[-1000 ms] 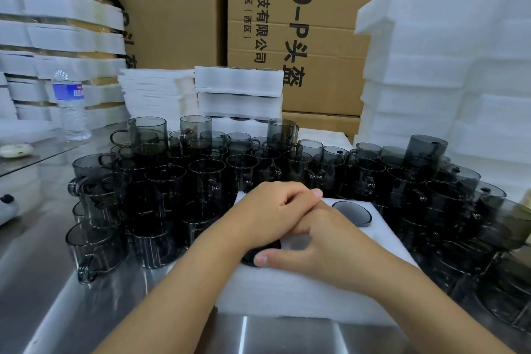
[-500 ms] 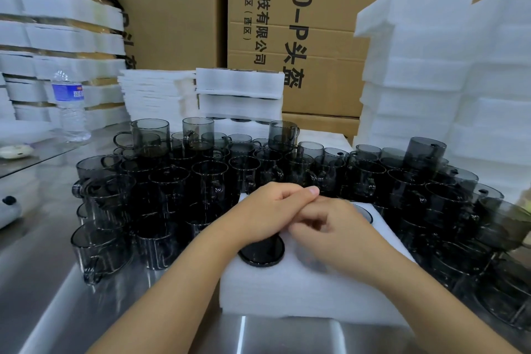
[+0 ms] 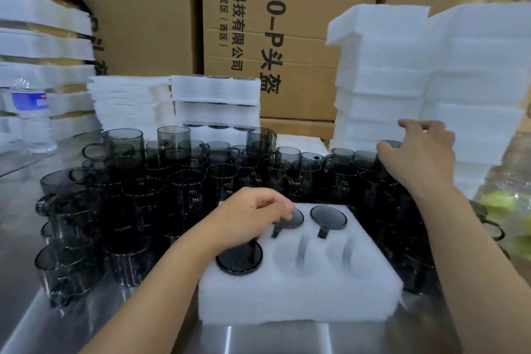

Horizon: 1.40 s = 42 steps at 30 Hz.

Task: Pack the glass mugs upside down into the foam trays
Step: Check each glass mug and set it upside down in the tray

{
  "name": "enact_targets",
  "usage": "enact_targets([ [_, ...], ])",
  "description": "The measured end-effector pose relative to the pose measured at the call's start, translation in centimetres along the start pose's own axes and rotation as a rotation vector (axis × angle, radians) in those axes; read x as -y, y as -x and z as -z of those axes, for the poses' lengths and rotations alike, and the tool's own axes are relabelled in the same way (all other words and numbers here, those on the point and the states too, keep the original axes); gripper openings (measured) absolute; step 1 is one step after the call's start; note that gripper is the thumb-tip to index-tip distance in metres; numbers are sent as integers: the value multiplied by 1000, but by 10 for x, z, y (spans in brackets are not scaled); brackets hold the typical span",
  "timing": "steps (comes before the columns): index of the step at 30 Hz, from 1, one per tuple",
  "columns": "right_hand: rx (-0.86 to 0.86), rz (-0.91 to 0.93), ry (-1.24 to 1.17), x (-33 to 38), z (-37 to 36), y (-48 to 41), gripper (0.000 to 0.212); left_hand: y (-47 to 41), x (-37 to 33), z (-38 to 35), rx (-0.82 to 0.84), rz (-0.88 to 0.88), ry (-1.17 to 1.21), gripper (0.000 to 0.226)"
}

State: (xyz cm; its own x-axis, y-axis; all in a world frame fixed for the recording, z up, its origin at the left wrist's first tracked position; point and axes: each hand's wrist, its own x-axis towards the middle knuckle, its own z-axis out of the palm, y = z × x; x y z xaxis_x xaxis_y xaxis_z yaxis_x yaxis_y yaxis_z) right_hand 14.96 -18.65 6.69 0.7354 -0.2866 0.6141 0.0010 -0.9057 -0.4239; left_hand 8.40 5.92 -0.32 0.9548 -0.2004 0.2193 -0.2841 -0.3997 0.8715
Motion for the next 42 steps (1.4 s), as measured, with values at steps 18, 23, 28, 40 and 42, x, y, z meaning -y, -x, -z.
enact_targets([
  [18, 182, 18, 335, -18, -23, -39, 27, 3, -1, 0, -6, -2, 5, 15],
  [23, 73, 126, 51, 2, -16, -31, 28, 5, -3, 1, 10, -4, 13, 15],
  [28, 139, 233, -530, 40, -7, 20, 20, 5, -4, 1, 10, -13, 16, 13],
  [40, 354, 656, -837, 45, -25, 100, 20, 1, 0, 5, -16, -62, 142, 43],
  [42, 340, 688, -821, 46, -25, 102, 30, -1, 2, 5, -8, -83, 162, 43],
])
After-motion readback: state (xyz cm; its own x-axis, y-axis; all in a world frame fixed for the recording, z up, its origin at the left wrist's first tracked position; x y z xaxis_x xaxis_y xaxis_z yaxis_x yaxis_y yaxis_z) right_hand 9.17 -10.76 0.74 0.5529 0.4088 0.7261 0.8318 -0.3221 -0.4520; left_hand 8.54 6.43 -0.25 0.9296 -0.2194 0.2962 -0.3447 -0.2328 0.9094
